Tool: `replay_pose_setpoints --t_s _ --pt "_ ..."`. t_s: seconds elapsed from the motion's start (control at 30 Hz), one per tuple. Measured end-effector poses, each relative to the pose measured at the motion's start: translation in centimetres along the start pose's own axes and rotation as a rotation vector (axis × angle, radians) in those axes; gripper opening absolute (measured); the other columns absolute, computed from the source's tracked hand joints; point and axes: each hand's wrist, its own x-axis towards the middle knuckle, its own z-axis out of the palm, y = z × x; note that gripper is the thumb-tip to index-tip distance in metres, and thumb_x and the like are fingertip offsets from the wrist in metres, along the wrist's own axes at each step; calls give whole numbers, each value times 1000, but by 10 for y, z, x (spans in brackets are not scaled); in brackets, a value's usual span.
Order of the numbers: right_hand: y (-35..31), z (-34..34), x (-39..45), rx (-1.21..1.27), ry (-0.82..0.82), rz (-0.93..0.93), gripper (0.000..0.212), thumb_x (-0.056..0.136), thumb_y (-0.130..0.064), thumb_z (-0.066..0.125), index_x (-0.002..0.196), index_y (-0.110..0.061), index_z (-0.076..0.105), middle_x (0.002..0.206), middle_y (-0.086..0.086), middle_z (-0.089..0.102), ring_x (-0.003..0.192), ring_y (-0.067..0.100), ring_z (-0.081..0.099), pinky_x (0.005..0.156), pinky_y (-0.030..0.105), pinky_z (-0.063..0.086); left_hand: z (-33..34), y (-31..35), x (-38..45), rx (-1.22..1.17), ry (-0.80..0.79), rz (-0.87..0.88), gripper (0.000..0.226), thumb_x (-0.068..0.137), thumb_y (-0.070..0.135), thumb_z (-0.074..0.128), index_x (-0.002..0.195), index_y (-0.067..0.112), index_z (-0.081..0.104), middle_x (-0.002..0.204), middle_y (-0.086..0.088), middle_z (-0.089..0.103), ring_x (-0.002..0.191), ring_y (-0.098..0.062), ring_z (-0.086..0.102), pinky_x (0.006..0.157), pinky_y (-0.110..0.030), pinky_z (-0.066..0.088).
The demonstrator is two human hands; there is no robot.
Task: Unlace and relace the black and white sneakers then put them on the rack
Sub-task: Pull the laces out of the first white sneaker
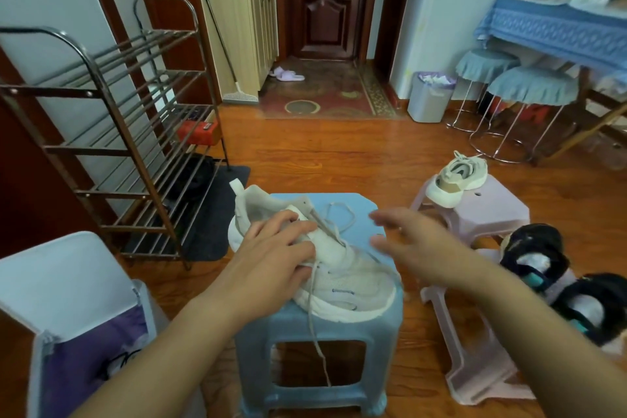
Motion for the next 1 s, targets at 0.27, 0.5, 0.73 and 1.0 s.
replay_pose_setpoints --t_s 0.27,0.5,0.73,1.0 --pt "-4 32 4 -681 -18 -118 13 95 -32 59 88 -21 58 89 -1 54 87 23 61 79 41 52 0 1 0 -11 7 -1 7 88 36 68 94 33 66 147 12 49 143 -17 27 104 -43 34" --pt "-14 37 3 -222 -89 -138 22 98 -44 55 87 -27 58 97 -5 48 94 15 51 85 34 43 4 2 2 21 -2 -13 9 89 38 56 94 33 62 148 12 46 143 -20 26 102 -44 33" --pt "-31 41 4 393 60 -45 34 100 -32 58 73 -14 65 109 -6 58 101 3 56 88 23 40 3 1 0 7 -20 -22 7 92 38 61 99 35 61 152 14 41 146 -19 22 105 -44 31" --pt "3 30 6 1540 236 323 26 98 -10 51 73 -12 53 65 5 53 64 22 54 79 40 48 8 4 1 63 26 -32 7 89 42 63 89 35 63 146 11 50 140 -21 34 95 -43 39"
